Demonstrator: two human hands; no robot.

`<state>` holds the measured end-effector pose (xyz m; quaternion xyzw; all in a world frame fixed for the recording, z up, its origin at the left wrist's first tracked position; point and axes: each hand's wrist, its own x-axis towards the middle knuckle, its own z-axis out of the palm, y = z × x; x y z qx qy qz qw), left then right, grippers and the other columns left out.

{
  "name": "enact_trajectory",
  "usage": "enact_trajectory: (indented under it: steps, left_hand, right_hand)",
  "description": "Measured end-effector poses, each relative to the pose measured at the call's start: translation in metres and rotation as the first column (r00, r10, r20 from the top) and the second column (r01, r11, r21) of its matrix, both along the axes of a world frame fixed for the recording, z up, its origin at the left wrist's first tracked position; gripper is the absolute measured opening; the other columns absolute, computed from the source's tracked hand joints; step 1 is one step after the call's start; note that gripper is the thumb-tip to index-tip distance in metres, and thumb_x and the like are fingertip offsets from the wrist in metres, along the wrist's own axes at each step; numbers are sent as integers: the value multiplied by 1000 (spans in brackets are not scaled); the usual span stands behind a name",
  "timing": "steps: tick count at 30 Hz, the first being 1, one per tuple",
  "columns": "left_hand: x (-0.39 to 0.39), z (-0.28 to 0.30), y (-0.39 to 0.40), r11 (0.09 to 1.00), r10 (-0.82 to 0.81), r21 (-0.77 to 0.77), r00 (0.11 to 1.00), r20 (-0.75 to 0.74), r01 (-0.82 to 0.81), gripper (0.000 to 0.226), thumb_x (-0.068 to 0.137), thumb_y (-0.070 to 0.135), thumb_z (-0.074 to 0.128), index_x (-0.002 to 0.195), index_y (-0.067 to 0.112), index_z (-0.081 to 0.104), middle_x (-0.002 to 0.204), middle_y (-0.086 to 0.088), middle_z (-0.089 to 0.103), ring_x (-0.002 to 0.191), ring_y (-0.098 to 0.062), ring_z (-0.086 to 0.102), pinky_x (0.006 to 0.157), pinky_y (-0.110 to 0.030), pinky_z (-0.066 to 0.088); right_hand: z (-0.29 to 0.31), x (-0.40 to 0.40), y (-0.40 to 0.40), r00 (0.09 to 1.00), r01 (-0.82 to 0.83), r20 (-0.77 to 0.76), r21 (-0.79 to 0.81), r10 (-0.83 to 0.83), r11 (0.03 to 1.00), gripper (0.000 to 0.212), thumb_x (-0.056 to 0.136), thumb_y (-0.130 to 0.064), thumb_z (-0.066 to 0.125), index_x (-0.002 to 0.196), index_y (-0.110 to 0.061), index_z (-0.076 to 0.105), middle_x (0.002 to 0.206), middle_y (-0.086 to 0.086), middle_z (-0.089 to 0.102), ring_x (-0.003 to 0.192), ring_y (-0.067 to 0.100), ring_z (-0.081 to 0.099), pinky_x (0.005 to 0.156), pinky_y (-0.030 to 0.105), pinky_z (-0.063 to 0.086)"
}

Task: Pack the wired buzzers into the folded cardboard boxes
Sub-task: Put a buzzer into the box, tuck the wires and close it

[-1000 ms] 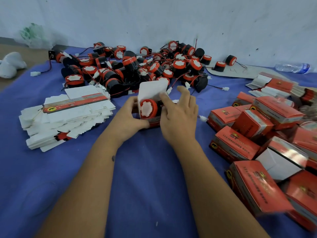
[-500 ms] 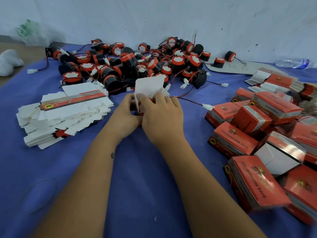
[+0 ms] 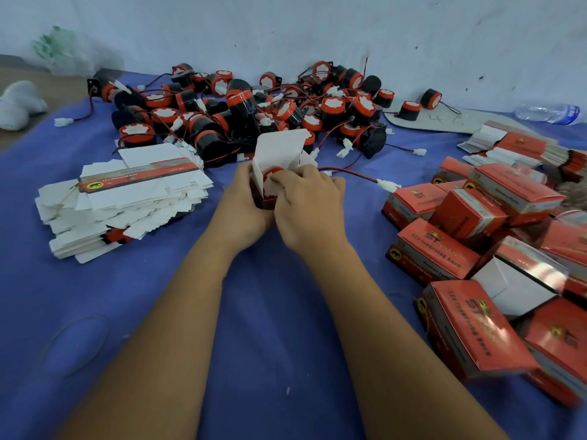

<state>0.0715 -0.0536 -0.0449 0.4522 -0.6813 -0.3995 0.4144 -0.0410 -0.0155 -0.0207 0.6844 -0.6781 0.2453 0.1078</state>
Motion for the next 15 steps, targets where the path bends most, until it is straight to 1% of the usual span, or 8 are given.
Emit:
enact_trajectory:
  steps: [2,4,6,8,10,12,14,15]
  left_hand:
    - [-2,-2,1,999,37,-32,999,18,-36,54,79,2,72,116,27,42,97,11,62,87,-9,61,69,-20,47]
    - [-1,-2,1,998,51,-36,999,15,-50,50,79,3,73,113,26,44,97,6,65,89,-12,63,71,-27,50]
    - [0,-3,-1,997,61,-38,998,21,-60,48,79,1,71,111,25,46,97,1,67,91,-18,64,72,-33,52]
    - [0,-3,-2,996,69,-53,997,43,-66,46,80,-2,68,110,25,45,92,1,66,87,-20,62,68,-31,50]
    - [0,-5,-3,995,79,-60,995,56,-75,44,82,-2,64,110,24,44,86,4,63,78,-15,58,62,-26,44]
    - [0,-5,-4,994,94,-62,993,65,-90,42,84,1,62,112,25,42,84,8,60,75,-11,55,61,-25,41]
    - [-1,-4,-4,995,90,-46,995,53,-87,42,84,3,63,113,26,42,89,7,61,79,-14,57,63,-28,44]
    - [-2,-2,-4,996,86,-37,995,45,-85,42,84,2,63,113,25,42,92,5,62,82,-18,59,65,-31,47]
  right_hand:
    - [-1,1,0,1000,6,-8,-12,-6,1000,34,95,-18,38,122,-22,59,110,7,57,98,28,53,88,39,27]
    - [-4,3,-2,999,34,-36,-13,-34,999,31,96,-18,42,124,-23,54,110,7,56,98,29,53,89,40,29]
    - [-4,6,-6,996,73,-48,-24,-74,997,25,96,-19,46,120,-21,52,108,8,57,97,30,54,86,40,30]
    - [-3,9,-10,997,80,3,-25,-80,996,20,95,-18,44,113,-18,52,102,7,60,95,29,54,83,39,30]
    - [-3,11,-14,995,45,91,20,-46,999,15,94,-15,42,106,-17,51,96,4,63,91,27,52,82,38,29]
    - [-4,11,-15,990,18,136,60,-26,998,10,97,-19,40,98,-17,49,92,2,65,85,24,49,83,37,29]
    - [-5,8,-14,990,16,139,42,-22,999,20,100,-27,37,91,-18,53,93,0,64,91,22,48,85,36,28]
    - [-6,7,-12,993,19,117,22,-21,1000,27,100,-29,37,90,-17,58,99,-1,63,98,22,46,87,36,27]
